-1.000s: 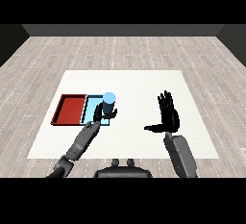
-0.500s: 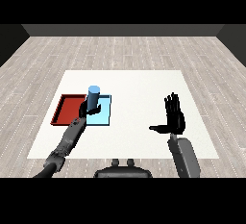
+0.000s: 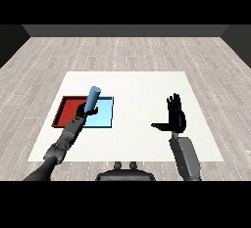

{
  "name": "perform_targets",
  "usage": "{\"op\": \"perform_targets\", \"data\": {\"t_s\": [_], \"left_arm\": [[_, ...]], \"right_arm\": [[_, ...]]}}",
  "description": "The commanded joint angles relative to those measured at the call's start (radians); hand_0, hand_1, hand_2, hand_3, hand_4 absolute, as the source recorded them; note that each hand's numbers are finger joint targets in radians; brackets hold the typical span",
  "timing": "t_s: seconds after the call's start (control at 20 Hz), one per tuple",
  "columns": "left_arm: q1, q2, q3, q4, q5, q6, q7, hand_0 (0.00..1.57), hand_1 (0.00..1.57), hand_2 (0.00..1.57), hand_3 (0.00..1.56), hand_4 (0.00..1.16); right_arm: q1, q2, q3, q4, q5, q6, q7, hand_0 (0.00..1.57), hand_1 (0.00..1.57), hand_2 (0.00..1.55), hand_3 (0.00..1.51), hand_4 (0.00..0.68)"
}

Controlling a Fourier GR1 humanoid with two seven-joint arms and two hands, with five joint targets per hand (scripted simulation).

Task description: Pick the blue can and put it in the blue box

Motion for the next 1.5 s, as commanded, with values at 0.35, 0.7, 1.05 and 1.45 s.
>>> {"op": "perform_targets", "data": {"t_s": [0.35, 0.7, 1.05, 1.45], "left_arm": [[-0.070, -0.106, -0.050, 0.230, -0.095, 0.016, 0.146, 1.50, 1.50, 1.40, 0.54, 0.85], [-0.052, -0.050, -0.041, 0.237, -0.101, -0.121, 0.148, 0.32, 0.32, 0.38, 0.47, 0.77], [-0.027, -0.043, -0.001, 0.187, -0.086, 0.117, 0.062, 0.00, 0.00, 0.00, 0.00, 0.00], [0.048, -0.076, 0.143, -0.159, 0.050, 0.196, -0.395, 0.00, 0.00, 0.00, 0.00, 0.00]], "right_arm": [[-0.005, -0.030, -0.061, 0.057, -0.044, 0.069, -0.004, 0.00, 0.00, 0.00, 0.00, 0.000], [0.001, -0.013, -0.055, 0.033, -0.037, 0.055, 0.010, 0.00, 0.00, 0.00, 0.00, 0.000], [-0.021, 0.012, -0.073, 0.081, -0.064, 0.090, -0.017, 0.00, 0.00, 0.00, 0.00, 0.000], [0.016, 0.021, -0.052, 0.042, -0.046, 0.089, -0.029, 0.00, 0.00, 0.00, 0.00, 0.000]]}}
